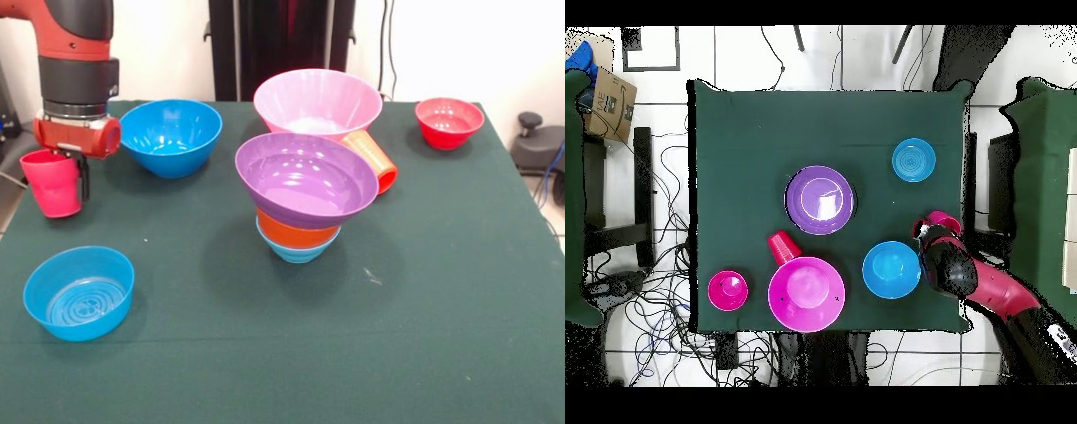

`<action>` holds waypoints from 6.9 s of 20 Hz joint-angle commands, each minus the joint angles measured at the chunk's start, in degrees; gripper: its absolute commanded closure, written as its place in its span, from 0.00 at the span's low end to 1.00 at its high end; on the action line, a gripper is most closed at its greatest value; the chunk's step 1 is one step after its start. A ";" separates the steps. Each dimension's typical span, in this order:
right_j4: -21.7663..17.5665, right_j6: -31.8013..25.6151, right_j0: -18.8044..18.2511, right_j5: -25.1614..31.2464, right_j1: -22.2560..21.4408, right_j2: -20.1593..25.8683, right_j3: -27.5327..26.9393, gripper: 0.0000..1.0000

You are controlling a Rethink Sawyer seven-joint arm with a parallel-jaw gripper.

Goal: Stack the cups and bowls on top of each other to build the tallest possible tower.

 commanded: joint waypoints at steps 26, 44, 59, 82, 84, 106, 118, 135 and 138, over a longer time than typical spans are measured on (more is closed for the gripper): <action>6.05 6.69 6.36 16.88 -8.94 2.49 7.82 1.00; 14.87 11.77 16.88 23.69 -19.72 -3.99 12.43 1.00; 20.54 16.47 25.04 26.98 -23.36 -8.75 14.15 1.00; 23.45 25.07 33.15 21.24 -19.77 -11.92 14.55 1.00; 23.65 25.52 33.50 21.20 -19.72 -11.96 14.46 1.00; 29.39 30.46 40.37 17.54 -14.72 -13.32 11.71 1.00; 33.15 29.90 44.17 15.76 -9.90 -15.02 7.66 1.00; 33.35 27.96 43.63 17.84 -10.06 -16.65 6.09 1.00; 33.76 27.98 43.99 18.62 -10.14 -16.72 5.64 1.00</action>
